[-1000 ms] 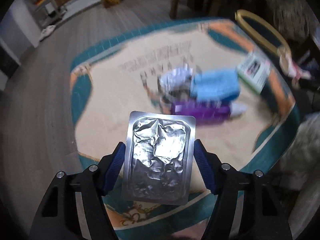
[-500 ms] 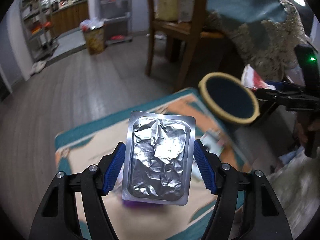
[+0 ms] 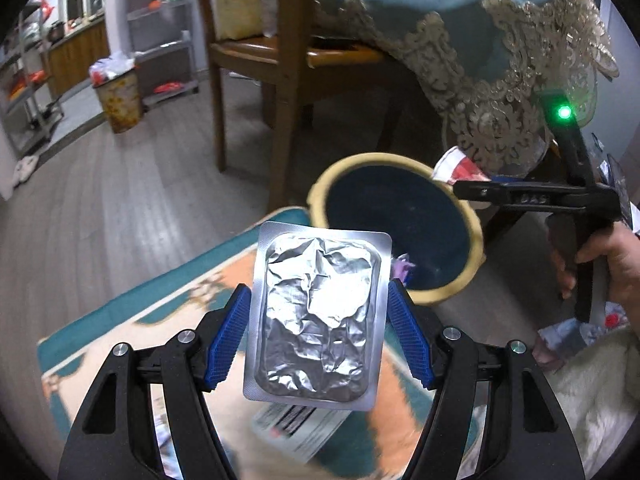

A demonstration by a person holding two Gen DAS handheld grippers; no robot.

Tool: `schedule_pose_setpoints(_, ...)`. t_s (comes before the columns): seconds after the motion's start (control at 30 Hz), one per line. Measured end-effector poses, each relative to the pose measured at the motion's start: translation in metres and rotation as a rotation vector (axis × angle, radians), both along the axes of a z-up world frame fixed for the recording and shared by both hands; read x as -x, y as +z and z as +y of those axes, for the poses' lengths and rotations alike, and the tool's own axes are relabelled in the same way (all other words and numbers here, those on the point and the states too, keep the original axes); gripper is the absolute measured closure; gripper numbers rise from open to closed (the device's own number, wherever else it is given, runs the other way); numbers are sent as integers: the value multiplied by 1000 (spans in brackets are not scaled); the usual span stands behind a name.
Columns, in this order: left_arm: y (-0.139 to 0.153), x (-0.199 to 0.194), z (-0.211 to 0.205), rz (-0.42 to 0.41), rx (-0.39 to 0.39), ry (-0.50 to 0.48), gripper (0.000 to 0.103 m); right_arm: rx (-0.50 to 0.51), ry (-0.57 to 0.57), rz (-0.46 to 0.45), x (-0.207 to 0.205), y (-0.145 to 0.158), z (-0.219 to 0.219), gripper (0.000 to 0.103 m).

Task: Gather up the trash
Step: 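Carry the paper cup and foil pack over the bin and release both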

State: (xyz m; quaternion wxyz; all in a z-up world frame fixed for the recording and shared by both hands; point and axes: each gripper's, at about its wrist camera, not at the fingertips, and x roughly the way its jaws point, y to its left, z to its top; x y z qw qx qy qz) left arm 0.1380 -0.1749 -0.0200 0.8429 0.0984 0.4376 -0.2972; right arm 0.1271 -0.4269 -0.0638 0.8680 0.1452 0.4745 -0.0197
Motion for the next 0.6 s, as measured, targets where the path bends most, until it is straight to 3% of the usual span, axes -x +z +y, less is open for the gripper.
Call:
schedule_pose_setpoints(0.23, -24, -5, -47, 12, -7, -39, 33, -33, -37, 22, 1, -15, -26, 13)
schedule_pose_setpoints(0.6, -54, -23, -108, -16, -13, -52, 33, -141, -103, 11, 5, -15, -46, 13)
